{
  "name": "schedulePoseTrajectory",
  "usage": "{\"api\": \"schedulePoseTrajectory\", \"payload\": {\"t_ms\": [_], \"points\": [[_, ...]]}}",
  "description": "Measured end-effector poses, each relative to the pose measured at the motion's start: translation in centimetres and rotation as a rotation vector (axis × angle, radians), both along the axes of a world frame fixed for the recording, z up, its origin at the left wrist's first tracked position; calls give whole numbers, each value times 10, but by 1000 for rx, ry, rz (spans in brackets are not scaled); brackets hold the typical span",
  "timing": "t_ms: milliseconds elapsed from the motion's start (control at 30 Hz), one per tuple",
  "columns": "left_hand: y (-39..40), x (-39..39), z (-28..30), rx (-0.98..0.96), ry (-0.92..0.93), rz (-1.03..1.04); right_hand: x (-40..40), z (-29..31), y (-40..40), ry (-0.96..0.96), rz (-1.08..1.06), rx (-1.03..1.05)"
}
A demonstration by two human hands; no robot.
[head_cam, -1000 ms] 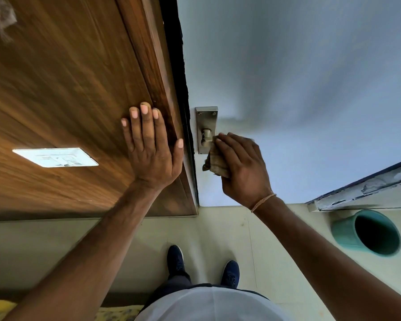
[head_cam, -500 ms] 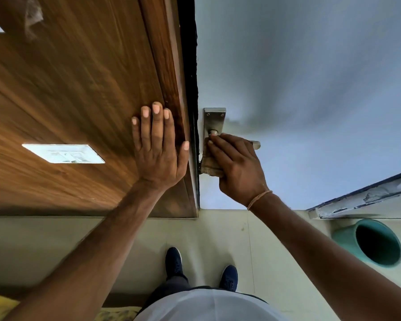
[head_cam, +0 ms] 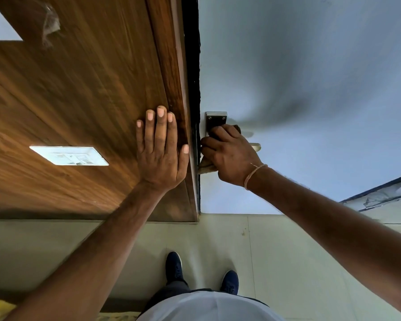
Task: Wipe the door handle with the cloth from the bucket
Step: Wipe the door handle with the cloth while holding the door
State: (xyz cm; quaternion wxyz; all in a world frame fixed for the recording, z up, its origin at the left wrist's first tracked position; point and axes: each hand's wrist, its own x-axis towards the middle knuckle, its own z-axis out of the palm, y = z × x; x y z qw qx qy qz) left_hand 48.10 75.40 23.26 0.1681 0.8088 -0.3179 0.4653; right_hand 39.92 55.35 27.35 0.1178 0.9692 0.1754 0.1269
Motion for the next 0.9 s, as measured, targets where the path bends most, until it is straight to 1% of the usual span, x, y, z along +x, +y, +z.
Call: {"api": "schedulePoseTrajectory", "payload": {"t_ms": [67, 167, 367, 433, 500, 567, 633, 667, 733, 800, 833, 900], "points": [[1, 1, 0, 3, -1, -4, -9, -6, -6, -37, -38, 71], [2, 2, 1, 10, -5, -7, -22, -15, -10, -84, -131, 266], [4, 2, 0, 21, -16, -3, -45, -36, -37, -256, -394, 585], [3, 2, 0, 15, -16, -1, -55, -45, -41, -264, -462, 754], [1, 2, -1, 4, -11, 0, -58, -46, -30, -267, -549, 1019], [0, 1, -1, 1, -6, 0, -55, -44, -11, -329, -656, 1351], [0, 1, -1, 5, -6, 4, -49, -42, 1, -375, -739, 1741], [0, 2, -1, 5, -7, 4, -45, -42, 4, -376, -740, 1969], [0, 2, -1, 3, -14, 2, -39, -41, 11, -354, -674, 2409], [0, 2, 0, 2, -13, 2, -36, -34, 22, -247, -614, 2722], [0, 2, 1, 5, -9, 2, -34, -30, 28, -144, -582, 2835], [1, 1, 1, 15, -3, 1, -29, -24, 41, 106, -512, 2988]]}}
